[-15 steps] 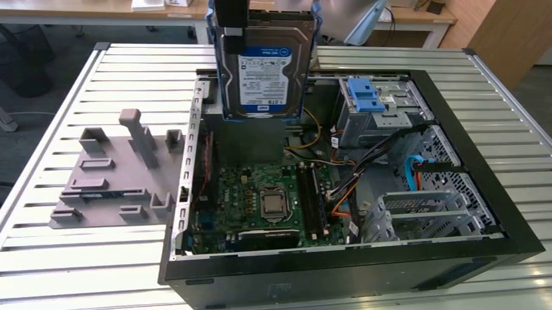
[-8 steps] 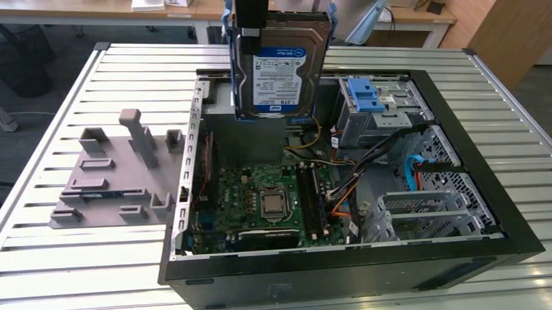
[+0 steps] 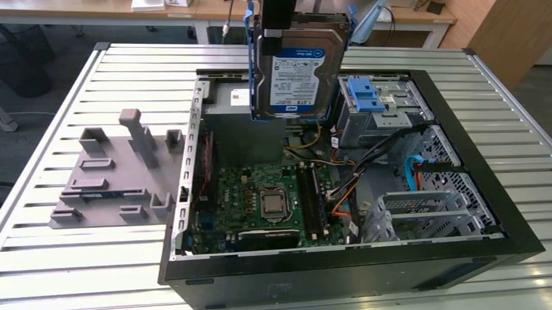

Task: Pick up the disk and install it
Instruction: 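Pick up the disk, then insert the disk into the insertion slot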

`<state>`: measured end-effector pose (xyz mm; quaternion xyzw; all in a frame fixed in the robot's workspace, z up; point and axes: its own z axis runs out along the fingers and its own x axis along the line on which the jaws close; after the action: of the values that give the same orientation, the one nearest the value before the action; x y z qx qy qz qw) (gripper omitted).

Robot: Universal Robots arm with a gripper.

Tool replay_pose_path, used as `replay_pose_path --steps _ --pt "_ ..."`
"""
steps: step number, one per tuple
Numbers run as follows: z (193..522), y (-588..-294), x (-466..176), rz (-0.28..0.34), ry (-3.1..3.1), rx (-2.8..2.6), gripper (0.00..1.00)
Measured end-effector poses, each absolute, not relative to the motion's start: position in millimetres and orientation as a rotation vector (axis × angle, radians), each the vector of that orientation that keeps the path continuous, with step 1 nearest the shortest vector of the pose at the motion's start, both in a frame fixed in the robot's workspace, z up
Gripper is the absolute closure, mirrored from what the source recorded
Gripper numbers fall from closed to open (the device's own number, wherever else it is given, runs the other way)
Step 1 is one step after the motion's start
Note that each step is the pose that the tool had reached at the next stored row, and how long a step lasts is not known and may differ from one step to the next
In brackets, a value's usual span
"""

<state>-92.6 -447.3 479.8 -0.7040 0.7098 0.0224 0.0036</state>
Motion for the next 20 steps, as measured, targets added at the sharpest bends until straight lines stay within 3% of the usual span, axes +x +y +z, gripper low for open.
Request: replay_pose_path --steps 20 --pt "479.6 -451.6 -87.4 0.07 2.225 -2.207 0.64"
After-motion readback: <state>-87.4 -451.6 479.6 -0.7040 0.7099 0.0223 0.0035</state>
